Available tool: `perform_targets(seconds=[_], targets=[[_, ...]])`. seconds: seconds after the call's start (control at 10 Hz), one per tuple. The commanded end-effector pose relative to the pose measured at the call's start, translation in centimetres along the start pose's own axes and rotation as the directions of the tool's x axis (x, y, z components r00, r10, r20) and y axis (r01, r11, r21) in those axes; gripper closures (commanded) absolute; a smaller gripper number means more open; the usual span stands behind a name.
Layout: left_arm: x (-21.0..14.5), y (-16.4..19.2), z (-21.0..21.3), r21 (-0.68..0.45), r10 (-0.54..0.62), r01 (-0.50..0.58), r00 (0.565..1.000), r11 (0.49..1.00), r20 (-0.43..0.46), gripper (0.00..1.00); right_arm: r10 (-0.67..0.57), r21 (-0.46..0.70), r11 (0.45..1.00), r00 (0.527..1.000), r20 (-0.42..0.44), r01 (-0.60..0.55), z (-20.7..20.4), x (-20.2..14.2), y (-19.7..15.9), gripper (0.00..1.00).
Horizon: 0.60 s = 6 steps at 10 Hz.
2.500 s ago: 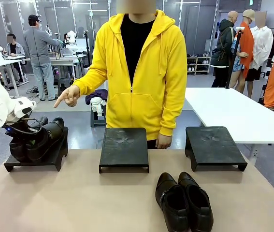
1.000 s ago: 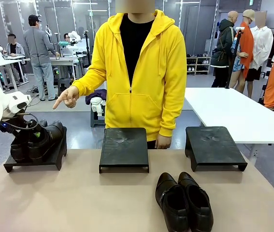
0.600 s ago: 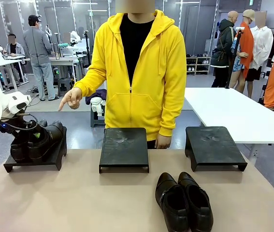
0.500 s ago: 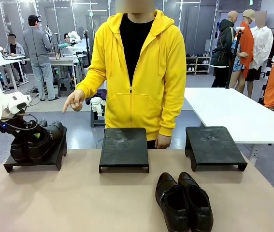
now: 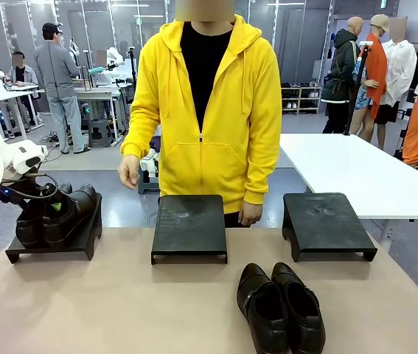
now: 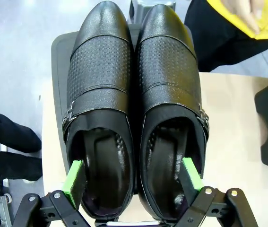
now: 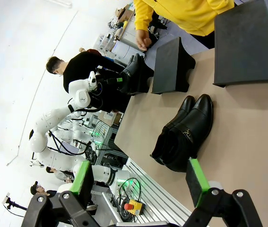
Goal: Place the shoes on the stand as instructed by the person.
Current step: Pick up another pair of Shoes and place it on the Shoes Stand indicated by the person.
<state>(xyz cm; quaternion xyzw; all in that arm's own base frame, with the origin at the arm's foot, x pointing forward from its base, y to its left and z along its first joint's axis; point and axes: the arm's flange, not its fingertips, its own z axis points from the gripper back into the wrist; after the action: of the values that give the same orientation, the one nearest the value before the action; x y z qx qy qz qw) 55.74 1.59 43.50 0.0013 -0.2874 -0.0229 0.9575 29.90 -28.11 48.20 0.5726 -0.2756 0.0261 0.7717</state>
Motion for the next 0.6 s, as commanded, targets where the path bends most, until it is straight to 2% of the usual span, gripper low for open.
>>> perform_targets(seconds=[0.0,0.3,0.4,0.5], targets=[[0.4,0.2,-0.1,0.002,0.003,-0.003,1.0,1.0,0.004,0.0,0.013,0.01,1.0,1.0,0.006,-0.013,0.1,0.0,0.2,0.0],[0.0,0.0,0.0,0.0,0.0,0.0,1.0,1.0,0.0,0.0,0.013,0.01,1.0,1.0,0.006,-0.013,0.1,0.0,0.2,0.0],[0.7,0.5,2.8,0.04,-0.032,0.033,0.999,0.999,-0.03,0.0,0.013,0.01,1.0,1.0,0.006,-0.013,0.1,0.0,0.2,0.0],[1.0,1.0,5.5,0.02,-0.038,0.039,0.998,0.999,-0.051,0.0,0.013,0.01,1.0,1.0,0.006,-0.013,0.1,0.0,0.2,0.0]])
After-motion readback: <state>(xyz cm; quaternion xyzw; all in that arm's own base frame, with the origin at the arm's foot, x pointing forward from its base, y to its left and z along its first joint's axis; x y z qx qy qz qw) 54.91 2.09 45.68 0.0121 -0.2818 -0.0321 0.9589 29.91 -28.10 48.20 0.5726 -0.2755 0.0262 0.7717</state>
